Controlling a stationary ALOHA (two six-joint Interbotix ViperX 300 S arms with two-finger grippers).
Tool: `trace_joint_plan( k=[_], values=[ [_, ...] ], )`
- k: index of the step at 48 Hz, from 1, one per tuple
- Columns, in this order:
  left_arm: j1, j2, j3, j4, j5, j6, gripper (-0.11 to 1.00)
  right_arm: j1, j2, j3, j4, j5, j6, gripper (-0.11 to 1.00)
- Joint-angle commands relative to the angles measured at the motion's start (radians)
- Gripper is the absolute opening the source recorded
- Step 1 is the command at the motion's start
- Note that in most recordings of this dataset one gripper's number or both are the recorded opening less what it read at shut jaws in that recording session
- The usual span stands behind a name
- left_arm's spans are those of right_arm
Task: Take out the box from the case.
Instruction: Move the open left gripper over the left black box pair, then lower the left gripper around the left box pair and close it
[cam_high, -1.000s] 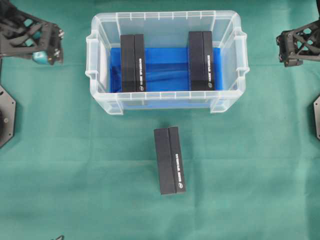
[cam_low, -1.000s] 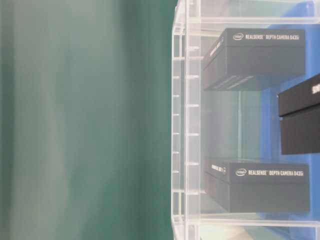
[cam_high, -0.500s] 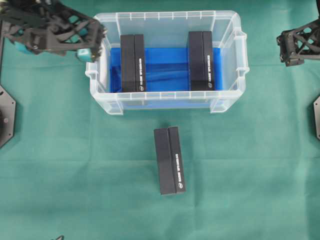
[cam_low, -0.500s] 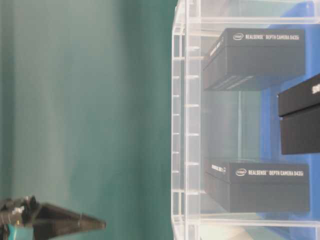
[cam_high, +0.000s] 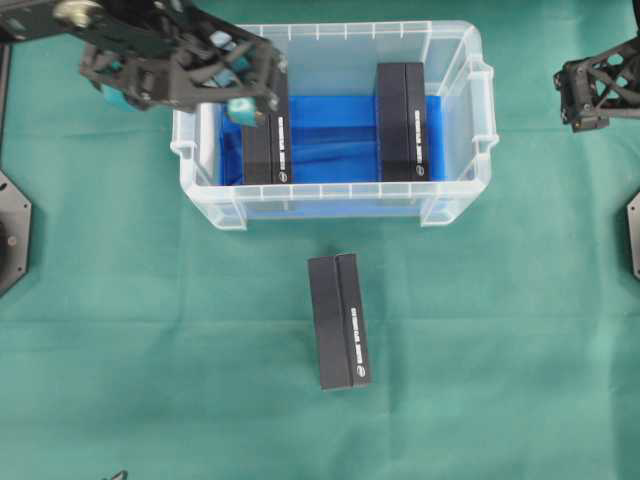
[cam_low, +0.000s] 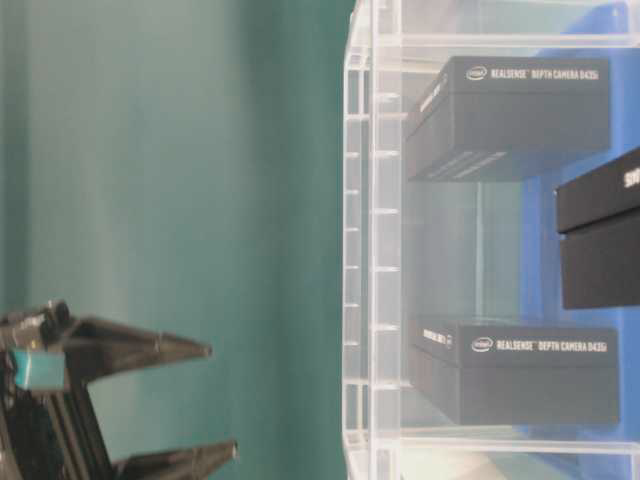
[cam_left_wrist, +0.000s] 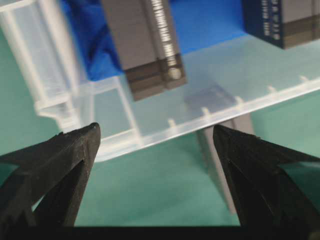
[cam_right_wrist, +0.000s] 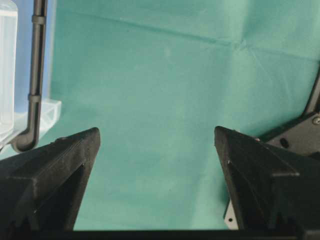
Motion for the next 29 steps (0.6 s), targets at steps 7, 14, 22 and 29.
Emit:
trace_joint_plan(
  k=[7, 14, 22, 29],
  values=[
    [-0.005, 0.058, -0.104, 0.003, 0.006, -0.017, 0.97, -0.003, -0.006, -0.012, 0.006, -0.005, -0.002, 0.91],
    [-0.005, 0.104, -0.160, 0.003, 0.012, -0.043, 0.97, -0.003, -0.006, -0.012, 0.012, -0.005, -0.002, 0.91],
    [-0.005, 0.130, -0.184, 0.003, 0.044, -0.052, 0.97, -0.003, -0.008, -0.012, 0.012, -0.003, 0.000, 0.91],
    [-0.005, 0.129, -0.179, 0.003, 0.084, -0.071, 0.97, -0.002, -0.008, -0.012, 0.014, -0.005, 0.000, 0.91]
  ],
)
